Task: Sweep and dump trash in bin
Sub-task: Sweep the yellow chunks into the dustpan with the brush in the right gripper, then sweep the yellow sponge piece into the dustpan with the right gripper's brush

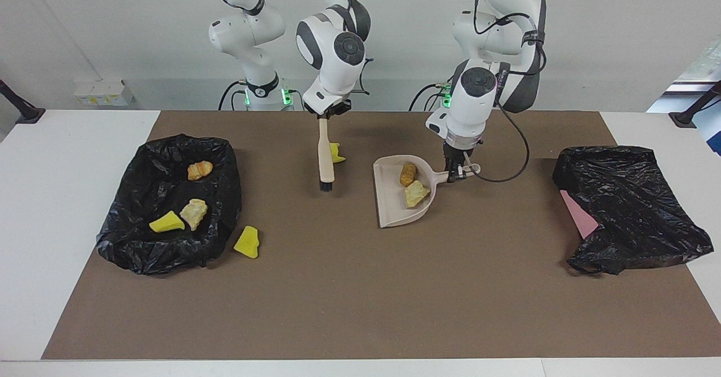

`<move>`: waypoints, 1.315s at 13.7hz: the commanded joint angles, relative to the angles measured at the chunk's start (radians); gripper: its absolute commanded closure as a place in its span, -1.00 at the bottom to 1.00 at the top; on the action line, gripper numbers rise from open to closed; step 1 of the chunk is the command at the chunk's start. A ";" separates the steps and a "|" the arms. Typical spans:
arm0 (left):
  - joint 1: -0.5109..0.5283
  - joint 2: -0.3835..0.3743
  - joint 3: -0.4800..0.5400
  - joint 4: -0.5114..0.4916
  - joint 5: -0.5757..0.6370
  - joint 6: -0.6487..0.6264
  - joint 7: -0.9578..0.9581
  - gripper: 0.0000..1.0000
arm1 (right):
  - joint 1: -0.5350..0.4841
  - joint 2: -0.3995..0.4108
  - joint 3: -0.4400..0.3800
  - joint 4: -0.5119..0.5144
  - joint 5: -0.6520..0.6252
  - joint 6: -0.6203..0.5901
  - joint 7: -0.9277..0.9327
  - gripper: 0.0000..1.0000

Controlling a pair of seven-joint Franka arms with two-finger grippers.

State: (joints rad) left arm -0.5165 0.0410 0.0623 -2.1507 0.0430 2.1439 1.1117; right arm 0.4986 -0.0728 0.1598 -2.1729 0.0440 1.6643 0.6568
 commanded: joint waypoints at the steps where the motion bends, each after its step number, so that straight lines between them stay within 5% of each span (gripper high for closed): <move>1: -0.061 -0.029 -0.004 -0.017 0.009 -0.032 0.020 1.00 | -0.006 -0.074 0.004 -0.080 0.065 0.003 0.151 1.00; 8: -0.191 -0.107 -0.004 -0.121 0.017 -0.015 -0.062 1.00 | 0.038 -0.151 0.007 -0.183 0.184 0.092 0.299 1.00; 18: -0.234 -0.112 -0.006 -0.153 0.017 0.014 -0.188 1.00 | 0.058 -0.102 0.007 -0.220 0.194 0.244 0.253 1.00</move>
State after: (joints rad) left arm -0.7306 -0.0422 0.0437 -2.2697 0.0438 2.1325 0.9472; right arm 0.5721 -0.1775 0.1637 -2.3837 0.2160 1.8692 0.9576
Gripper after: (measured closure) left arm 0.692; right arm 0.740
